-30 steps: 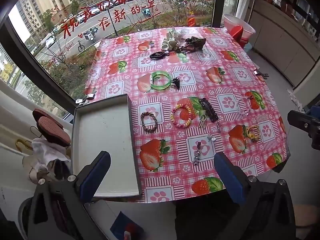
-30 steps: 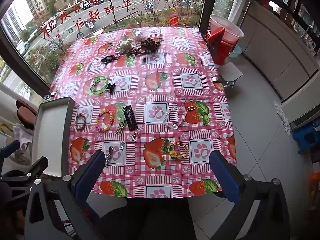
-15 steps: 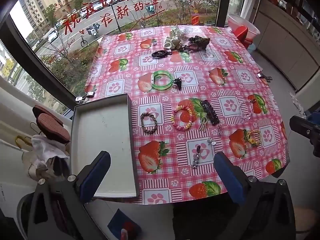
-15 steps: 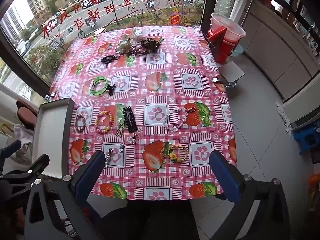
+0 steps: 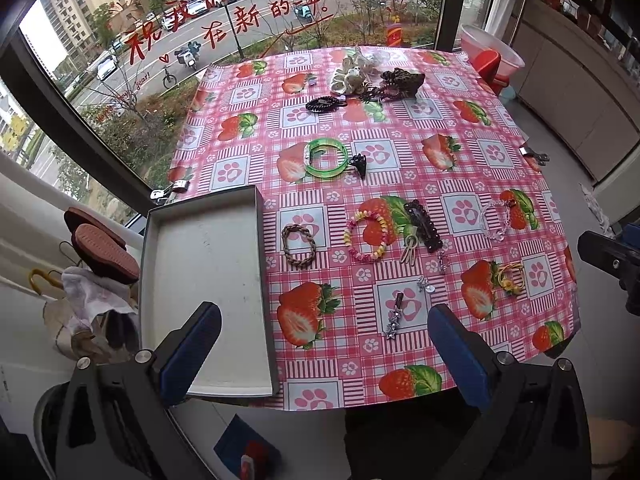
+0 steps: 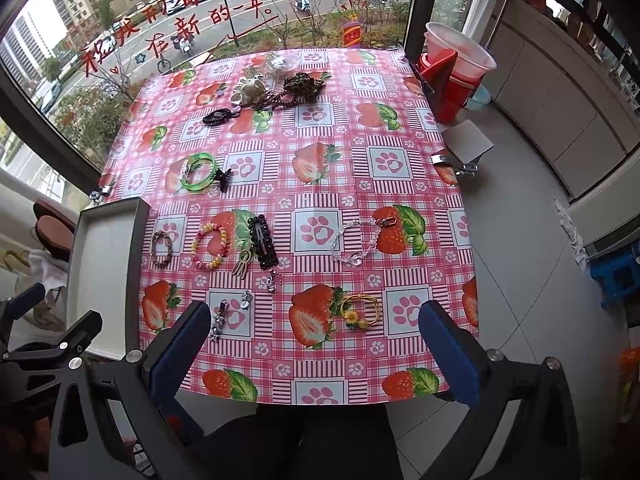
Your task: Organize jewelry
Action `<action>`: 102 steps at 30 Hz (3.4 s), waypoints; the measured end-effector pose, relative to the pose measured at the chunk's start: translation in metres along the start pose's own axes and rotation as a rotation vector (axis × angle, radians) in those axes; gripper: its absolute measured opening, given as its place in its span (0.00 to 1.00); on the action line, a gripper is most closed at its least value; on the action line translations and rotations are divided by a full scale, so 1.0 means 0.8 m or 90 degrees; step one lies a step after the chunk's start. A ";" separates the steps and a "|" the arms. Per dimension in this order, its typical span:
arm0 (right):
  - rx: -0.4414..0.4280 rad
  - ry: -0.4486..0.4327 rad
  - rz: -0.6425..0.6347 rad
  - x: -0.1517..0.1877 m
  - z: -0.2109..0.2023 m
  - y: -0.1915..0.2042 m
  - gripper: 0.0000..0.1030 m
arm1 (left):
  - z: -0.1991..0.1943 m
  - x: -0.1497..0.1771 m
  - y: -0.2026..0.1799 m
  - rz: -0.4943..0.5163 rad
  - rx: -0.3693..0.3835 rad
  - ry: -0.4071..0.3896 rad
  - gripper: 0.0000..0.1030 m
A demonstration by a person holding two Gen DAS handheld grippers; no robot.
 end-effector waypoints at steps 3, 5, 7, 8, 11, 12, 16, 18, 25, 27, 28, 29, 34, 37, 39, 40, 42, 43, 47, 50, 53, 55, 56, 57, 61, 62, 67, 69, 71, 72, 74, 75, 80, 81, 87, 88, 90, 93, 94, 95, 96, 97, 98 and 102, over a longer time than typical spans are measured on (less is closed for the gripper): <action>-0.001 0.000 -0.003 -0.002 0.001 0.002 1.00 | 0.002 -0.002 0.003 -0.003 -0.001 0.001 1.00; -0.001 0.001 -0.004 -0.003 0.001 0.003 1.00 | 0.003 -0.003 0.003 -0.003 -0.001 0.001 1.00; -0.001 0.002 -0.005 -0.004 0.002 0.004 1.00 | 0.004 -0.004 0.004 -0.004 -0.002 0.002 1.00; -0.001 0.002 -0.005 -0.004 0.003 0.004 1.00 | 0.005 -0.004 0.005 -0.004 -0.002 0.002 1.00; -0.002 0.001 -0.004 -0.005 0.003 0.005 1.00 | 0.007 -0.006 0.007 -0.005 -0.002 0.004 1.00; -0.002 0.001 -0.004 -0.005 0.003 0.006 1.00 | 0.008 -0.006 0.007 -0.006 -0.002 0.004 1.00; -0.002 0.001 -0.004 -0.006 0.003 0.005 1.00 | 0.005 -0.003 0.007 -0.005 -0.002 0.002 1.00; -0.002 0.001 -0.004 -0.006 0.003 0.005 1.00 | 0.006 -0.004 0.008 -0.005 -0.003 0.002 1.00; -0.002 0.001 -0.005 -0.007 0.004 0.008 1.00 | 0.006 -0.004 0.009 -0.006 -0.002 0.002 1.00; -0.001 0.001 -0.004 -0.006 0.003 0.006 1.00 | 0.007 -0.005 0.011 -0.006 -0.002 0.003 1.00; -0.001 0.001 -0.003 -0.007 0.003 0.006 1.00 | 0.004 -0.003 0.007 -0.005 -0.002 0.002 1.00; -0.001 0.001 -0.003 -0.006 0.003 0.005 1.00 | 0.005 -0.003 0.008 -0.005 -0.002 0.002 1.00; -0.001 0.001 -0.004 -0.007 0.003 0.006 1.00 | 0.005 -0.003 0.007 -0.005 -0.001 0.002 1.00; -0.002 0.002 -0.003 -0.007 0.003 0.006 1.00 | 0.005 -0.003 0.008 -0.005 -0.001 0.002 1.00; -0.001 0.001 -0.004 -0.007 0.003 0.006 1.00 | 0.005 -0.003 0.008 -0.005 -0.001 0.003 1.00; -0.002 0.001 -0.004 -0.007 0.003 0.005 1.00 | 0.005 -0.003 0.007 -0.005 -0.001 0.002 1.00; -0.001 0.001 -0.004 -0.007 0.003 0.006 1.00 | 0.004 -0.003 0.007 -0.006 -0.002 0.002 1.00; -0.002 0.001 -0.004 -0.007 0.002 0.005 1.00 | 0.005 -0.003 0.007 -0.006 -0.002 0.002 1.00; -0.001 0.001 -0.004 -0.006 0.002 0.005 1.00 | 0.005 -0.003 0.008 -0.005 -0.002 0.003 1.00; -0.001 0.001 -0.004 -0.006 0.002 0.005 1.00 | 0.005 -0.003 0.008 -0.005 -0.001 0.002 1.00; -0.002 0.000 -0.003 -0.006 0.002 0.005 1.00 | 0.005 -0.003 0.008 -0.005 -0.001 0.003 1.00; -0.001 0.000 -0.004 -0.006 0.002 0.006 1.00 | 0.005 -0.003 0.008 -0.005 -0.001 0.002 1.00; -0.001 0.000 -0.004 -0.006 0.002 0.006 1.00 | 0.005 -0.003 0.008 -0.005 -0.001 0.002 1.00; -0.002 0.000 -0.003 -0.006 0.002 0.005 1.00 | 0.004 -0.003 0.007 -0.005 -0.001 0.003 1.00; -0.002 0.000 -0.004 -0.006 0.002 0.005 1.00 | 0.005 -0.003 0.008 -0.005 -0.002 0.002 1.00; -0.002 0.000 -0.003 -0.006 0.002 0.006 1.00 | 0.005 -0.003 0.008 -0.005 -0.002 0.003 1.00; -0.002 0.000 -0.003 -0.005 0.002 0.005 1.00 | 0.005 -0.003 0.007 -0.005 -0.001 0.003 1.00; -0.002 0.001 -0.004 -0.005 0.002 0.005 1.00 | 0.004 -0.002 0.007 -0.005 -0.001 0.003 1.00; -0.002 0.000 -0.003 -0.005 0.002 0.005 1.00 | 0.005 -0.002 0.007 -0.005 -0.001 0.003 1.00; -0.002 0.000 -0.003 -0.006 0.003 0.005 1.00 | 0.005 -0.002 0.007 -0.005 -0.001 0.003 1.00; -0.002 0.000 -0.003 -0.005 0.003 0.005 1.00 | 0.005 -0.003 0.008 -0.005 -0.001 0.003 1.00; -0.002 0.001 -0.003 -0.006 0.003 0.005 1.00 | 0.005 -0.002 0.007 -0.005 -0.001 0.003 1.00; -0.002 0.000 -0.003 -0.006 0.003 0.005 1.00 | 0.007 -0.003 0.008 -0.005 -0.001 0.005 1.00; -0.002 0.001 -0.003 -0.006 0.003 0.005 1.00 | 0.006 -0.003 0.007 -0.005 -0.001 0.005 1.00; -0.002 0.004 -0.002 -0.007 0.005 0.005 1.00 | 0.010 -0.001 0.004 -0.003 -0.002 0.010 1.00; -0.002 0.005 -0.002 -0.007 0.005 0.005 1.00 | 0.011 -0.001 0.004 -0.003 -0.002 0.011 1.00; -0.002 0.006 0.000 -0.007 0.006 0.004 1.00 | 0.011 -0.001 0.000 -0.001 -0.001 0.014 1.00; -0.004 0.010 0.003 -0.007 0.009 0.001 1.00 | 0.014 -0.001 -0.002 -0.001 0.002 0.019 1.00; -0.004 0.011 0.005 -0.006 0.010 0.000 1.00 | 0.015 -0.001 -0.002 -0.001 0.002 0.021 1.00; -0.005 0.013 0.008 -0.005 0.013 -0.002 1.00 | 0.017 -0.001 -0.001 -0.002 0.002 0.024 1.00; -0.007 0.017 0.011 -0.005 0.015 -0.003 1.00 | 0.019 -0.001 -0.001 -0.003 0.000 0.026 1.00; -0.009 0.021 0.014 -0.003 0.016 -0.005 1.00 | 0.022 -0.001 0.000 -0.004 -0.002 0.029 1.00; -0.011 0.025 0.017 -0.003 0.019 -0.006 1.00 | 0.026 -0.001 0.001 -0.005 -0.005 0.031 1.00; -0.021 0.043 0.030 0.001 0.033 -0.013 1.00 | 0.043 -0.001 0.001 -0.012 0.003 0.042 1.00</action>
Point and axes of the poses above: each gripper's, at about its wrist camera, not at the fingertips, and z roughly the way its jaws point, y to its left, x to its underside, the point moved 5 cm from there along z, roughly the way its jaws point, and after that the axes turned 8 degrees about z, right-handed, at the moved point
